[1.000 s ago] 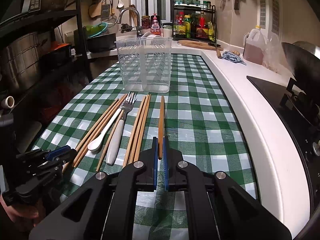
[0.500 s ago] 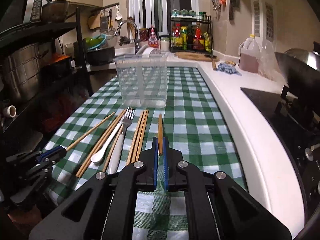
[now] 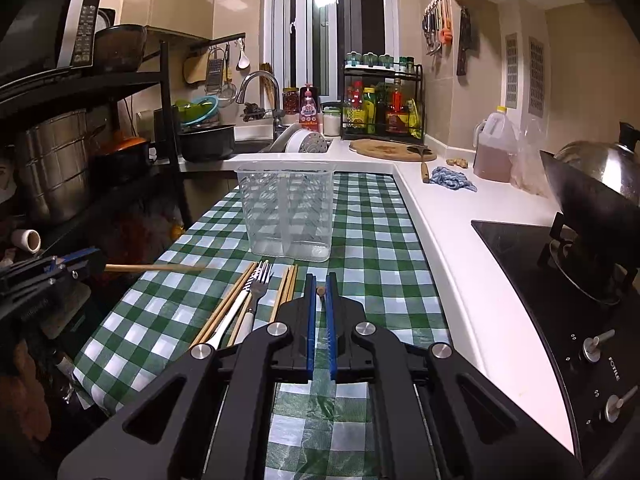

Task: Organize utensils
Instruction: 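Lift the held chopsticks with both grippers and carry them above the clear container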

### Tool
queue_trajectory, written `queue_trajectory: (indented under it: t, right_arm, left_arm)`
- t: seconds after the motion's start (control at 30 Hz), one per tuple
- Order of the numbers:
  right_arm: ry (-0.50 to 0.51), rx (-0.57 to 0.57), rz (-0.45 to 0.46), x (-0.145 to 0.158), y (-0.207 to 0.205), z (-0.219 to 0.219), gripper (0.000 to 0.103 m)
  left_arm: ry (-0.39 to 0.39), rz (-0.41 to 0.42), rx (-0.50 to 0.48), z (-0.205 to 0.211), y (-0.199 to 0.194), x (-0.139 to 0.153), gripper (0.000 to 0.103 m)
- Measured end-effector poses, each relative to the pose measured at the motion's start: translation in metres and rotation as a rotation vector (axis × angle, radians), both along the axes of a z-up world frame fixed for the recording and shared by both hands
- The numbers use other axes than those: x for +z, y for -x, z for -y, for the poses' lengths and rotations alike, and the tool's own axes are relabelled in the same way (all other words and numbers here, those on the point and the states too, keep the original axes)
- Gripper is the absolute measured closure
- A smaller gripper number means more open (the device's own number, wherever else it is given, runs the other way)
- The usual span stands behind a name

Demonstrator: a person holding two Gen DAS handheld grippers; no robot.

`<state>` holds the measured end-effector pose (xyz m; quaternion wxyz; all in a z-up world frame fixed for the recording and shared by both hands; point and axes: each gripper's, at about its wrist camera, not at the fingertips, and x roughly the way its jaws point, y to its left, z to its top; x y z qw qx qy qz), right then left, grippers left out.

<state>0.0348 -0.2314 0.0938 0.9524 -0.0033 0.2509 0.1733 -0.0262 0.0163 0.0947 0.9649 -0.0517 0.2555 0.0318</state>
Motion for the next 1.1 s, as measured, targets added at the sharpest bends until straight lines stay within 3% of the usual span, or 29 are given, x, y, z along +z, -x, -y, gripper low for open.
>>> queue_trajectory:
  t: [0.17, 0.47, 0.77, 1.1]
  right_arm:
    - [-0.002, -0.007, 0.007, 0.013, -0.008, -0.003, 0.098]
    - [0.023, 0.052, -0.014, 0.052, -0.039, -0.019, 0.098]
    - [-0.016, 0.031, -0.106, 0.069, -0.077, -0.017, 0.098]
    - [-0.036, 0.055, -0.057, 0.138, -0.117, -0.017, 0.098]
  left_arm:
    - [-0.026, 0.039, -0.017, -0.006, -0.013, 0.02, 0.097]
    - [0.017, 0.019, -0.068, -0.025, -0.06, 0.052, 0.097]
    - [0.094, -0.07, -0.079, -0.04, -0.091, 0.06, 0.097]
    - [0.105, -0.062, -0.098, -0.054, -0.123, 0.108, 0.097]
